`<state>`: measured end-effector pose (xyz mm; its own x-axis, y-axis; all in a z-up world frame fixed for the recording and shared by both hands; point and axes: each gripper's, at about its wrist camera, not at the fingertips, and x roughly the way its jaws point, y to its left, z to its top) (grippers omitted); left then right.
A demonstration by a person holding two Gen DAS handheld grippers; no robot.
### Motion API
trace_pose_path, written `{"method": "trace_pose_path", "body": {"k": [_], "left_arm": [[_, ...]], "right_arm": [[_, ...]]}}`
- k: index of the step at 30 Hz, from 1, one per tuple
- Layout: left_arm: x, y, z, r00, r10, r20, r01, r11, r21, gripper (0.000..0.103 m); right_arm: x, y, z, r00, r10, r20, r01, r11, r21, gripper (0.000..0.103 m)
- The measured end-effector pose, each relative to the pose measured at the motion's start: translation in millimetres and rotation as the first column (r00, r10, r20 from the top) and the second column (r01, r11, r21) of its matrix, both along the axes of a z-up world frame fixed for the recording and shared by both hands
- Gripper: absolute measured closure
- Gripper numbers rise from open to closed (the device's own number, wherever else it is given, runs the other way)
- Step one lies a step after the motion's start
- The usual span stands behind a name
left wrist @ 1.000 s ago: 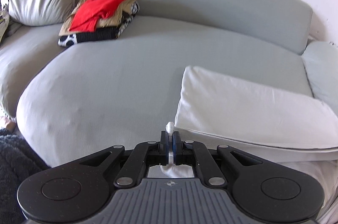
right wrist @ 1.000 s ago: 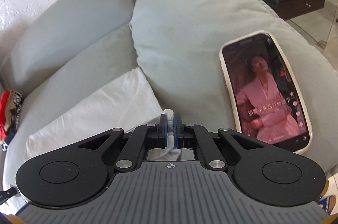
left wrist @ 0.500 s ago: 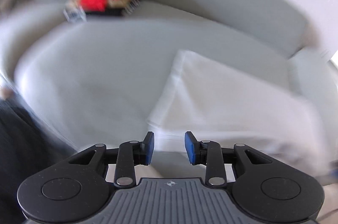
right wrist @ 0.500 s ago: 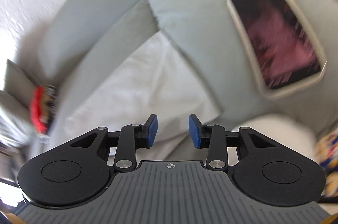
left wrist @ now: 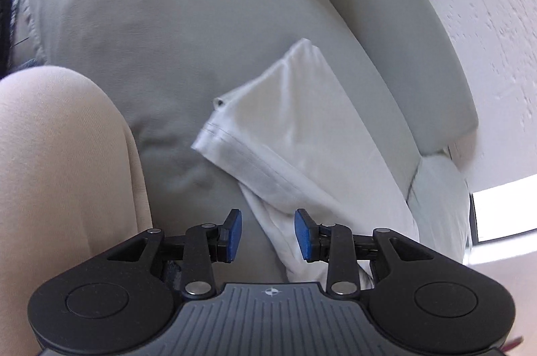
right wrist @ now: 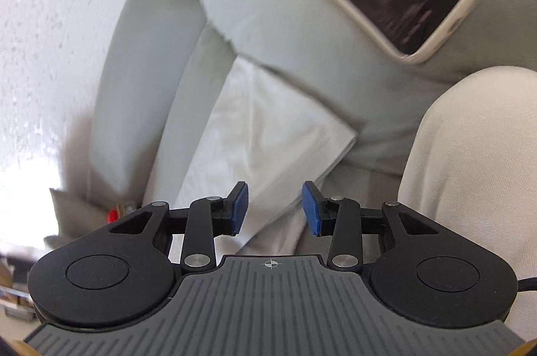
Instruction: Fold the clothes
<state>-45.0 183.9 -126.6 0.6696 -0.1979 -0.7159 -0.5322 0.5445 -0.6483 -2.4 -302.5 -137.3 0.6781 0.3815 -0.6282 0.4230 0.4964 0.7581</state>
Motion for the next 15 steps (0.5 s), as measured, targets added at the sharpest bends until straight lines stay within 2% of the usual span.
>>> {"method": "trace_pose_path", "body": {"k": [4, 9, 15], "left_arm": [[-4, 2, -6, 1.000, 0.016, 0.012, -0.016, 1.000, -0.008, 0.069], [-5, 2, -7, 1.000, 0.002, 0.020, -0.002, 1.000, -0.001, 0.069], [-6, -2, -6, 0.999, -0.018, 0.033, 0.018, 1.000, 0.004, 0.069]], "right_arm": [[-6, -4, -20, 0.998, -0.059, -0.035, 0.060, 0.997, 0.042, 0.061], [-3, -6, -47, 0.989, -0.143, -0.033, 0.146, 0.981, 0.125, 0.058], [2, -11, -51, 0.982, -0.179, 0.058, 0.171, 0.977, 0.125, 0.059]]}}
